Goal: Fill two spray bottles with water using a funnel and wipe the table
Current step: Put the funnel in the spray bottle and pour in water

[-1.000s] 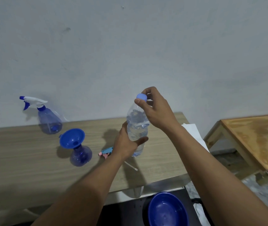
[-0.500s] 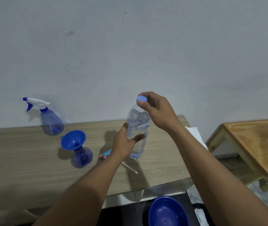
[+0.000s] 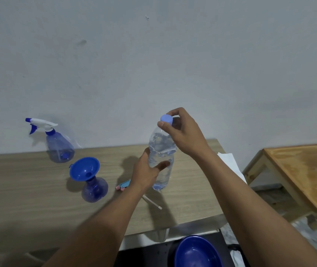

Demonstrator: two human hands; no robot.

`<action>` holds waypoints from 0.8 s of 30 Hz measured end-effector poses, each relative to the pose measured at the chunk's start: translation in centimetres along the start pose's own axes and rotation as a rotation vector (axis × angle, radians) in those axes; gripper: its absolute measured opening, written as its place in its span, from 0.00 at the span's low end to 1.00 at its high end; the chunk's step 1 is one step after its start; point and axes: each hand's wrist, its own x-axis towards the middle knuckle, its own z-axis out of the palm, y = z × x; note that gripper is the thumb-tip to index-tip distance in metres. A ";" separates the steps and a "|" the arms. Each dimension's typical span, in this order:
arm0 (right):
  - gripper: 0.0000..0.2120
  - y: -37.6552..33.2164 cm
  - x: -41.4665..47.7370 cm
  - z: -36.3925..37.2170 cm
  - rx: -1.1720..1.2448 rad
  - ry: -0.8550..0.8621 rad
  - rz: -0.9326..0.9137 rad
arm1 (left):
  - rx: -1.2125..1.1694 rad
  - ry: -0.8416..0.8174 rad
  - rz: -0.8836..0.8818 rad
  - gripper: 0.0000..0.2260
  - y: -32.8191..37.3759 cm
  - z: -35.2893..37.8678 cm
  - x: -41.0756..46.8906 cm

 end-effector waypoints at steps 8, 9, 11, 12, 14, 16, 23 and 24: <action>0.15 0.1 0.2 -0.3 0.048 -0.011 0.026 | -0.013 -0.007 0.018 0.25 -0.2 -0.1 0.2; 0.13 0.1 0.2 -0.3 0.045 -0.011 0.016 | -0.014 -0.012 0.017 0.25 -0.3 -0.1 0.2; 0.12 -0.1 0.2 -0.4 0.026 -0.042 -0.010 | -0.023 -0.021 0.012 0.27 -0.2 -0.2 0.2; 0.14 -0.1 0.2 -0.4 0.020 -0.054 -0.012 | -0.027 -0.018 0.012 0.27 -0.2 -0.2 0.2; 0.17 -0.2 0.3 -0.4 0.021 -0.045 0.016 | -0.030 -0.012 0.014 0.27 -0.4 -0.2 0.2; 0.14 -0.1 0.4 -0.3 0.014 -0.030 0.021 | -0.033 -0.011 0.011 0.27 -0.5 -0.2 0.2; 0.15 -0.1 0.7 -0.8 -0.077 -0.043 -0.054 | -0.057 -0.026 0.002 0.28 -0.6 -0.1 0.3; 0.15 0.0 0.8 -0.9 -0.097 -0.052 -0.056 | -0.056 -0.027 0.001 0.28 -0.5 -0.1 0.2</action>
